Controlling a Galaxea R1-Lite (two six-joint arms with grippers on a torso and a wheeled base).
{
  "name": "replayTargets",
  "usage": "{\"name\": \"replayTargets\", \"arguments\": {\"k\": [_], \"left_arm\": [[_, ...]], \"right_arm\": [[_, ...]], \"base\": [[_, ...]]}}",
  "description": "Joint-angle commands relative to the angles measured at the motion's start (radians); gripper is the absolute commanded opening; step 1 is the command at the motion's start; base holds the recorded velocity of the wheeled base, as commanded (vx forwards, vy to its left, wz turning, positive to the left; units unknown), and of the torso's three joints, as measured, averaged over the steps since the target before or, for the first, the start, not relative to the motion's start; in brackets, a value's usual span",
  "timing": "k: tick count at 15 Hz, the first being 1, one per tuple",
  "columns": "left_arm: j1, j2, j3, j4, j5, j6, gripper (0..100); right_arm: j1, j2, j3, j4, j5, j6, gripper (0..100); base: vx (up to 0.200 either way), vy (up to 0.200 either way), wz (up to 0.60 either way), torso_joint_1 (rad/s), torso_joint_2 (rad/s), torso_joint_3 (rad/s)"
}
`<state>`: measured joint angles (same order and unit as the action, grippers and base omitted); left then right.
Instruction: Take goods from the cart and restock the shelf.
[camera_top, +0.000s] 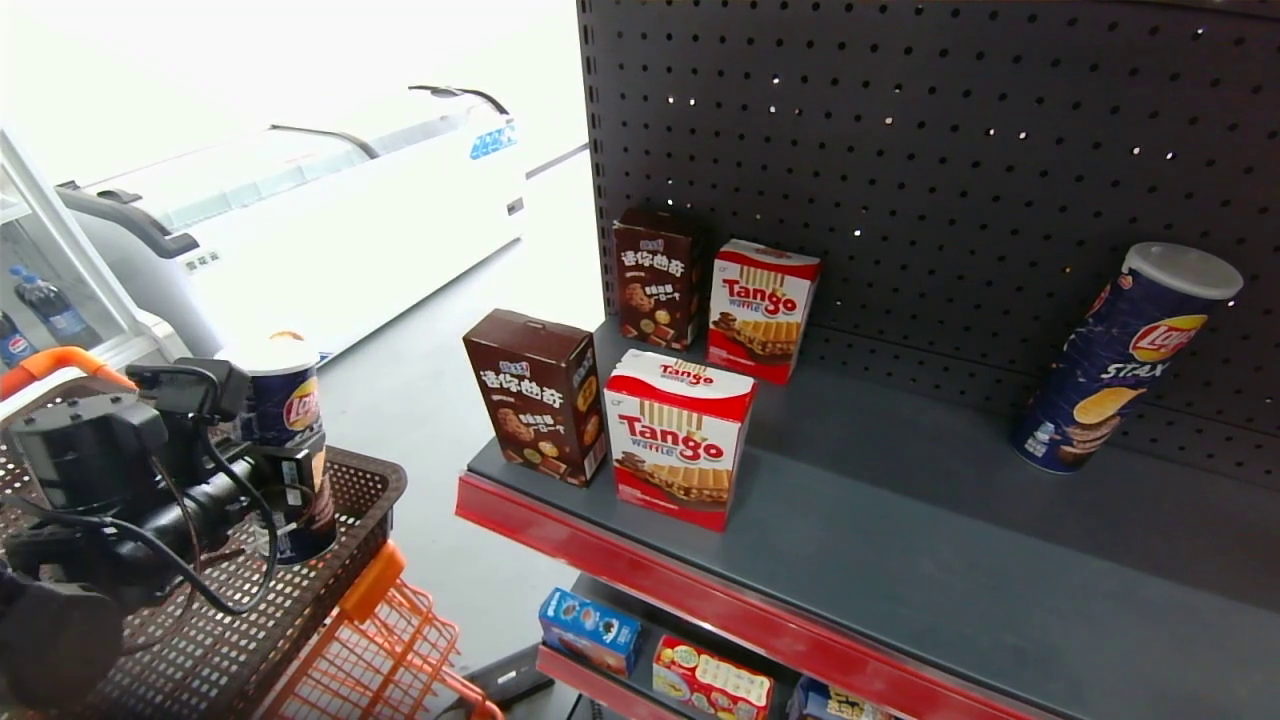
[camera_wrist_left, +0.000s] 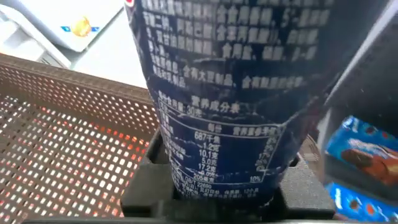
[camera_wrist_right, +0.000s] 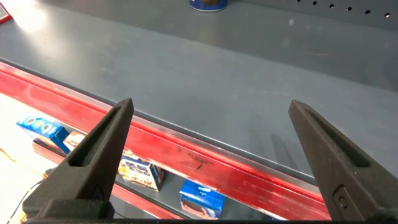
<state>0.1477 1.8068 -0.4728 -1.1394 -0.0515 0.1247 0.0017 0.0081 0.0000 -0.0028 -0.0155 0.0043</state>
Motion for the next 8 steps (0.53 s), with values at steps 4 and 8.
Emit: {"name": "replayTargets", "arguments": {"k": [4, 8], "left_arm": [[-0.003, -0.419, -0.129, 0.421, -0.162, -0.011, 0], [-0.054, -0.475, -0.118, 0.417, -0.160, -0.013, 0]], "right_arm": [[0.000, 0.000, 0.000, 0.000, 0.000, 0.000, 100], [0.000, 0.000, 0.000, 0.000, 0.000, 0.000, 100]], "base": [[0.000, 0.000, 0.00, 0.000, 0.00, 0.000], [0.000, 0.000, 0.00, 0.000, 0.00, 0.000]]}}
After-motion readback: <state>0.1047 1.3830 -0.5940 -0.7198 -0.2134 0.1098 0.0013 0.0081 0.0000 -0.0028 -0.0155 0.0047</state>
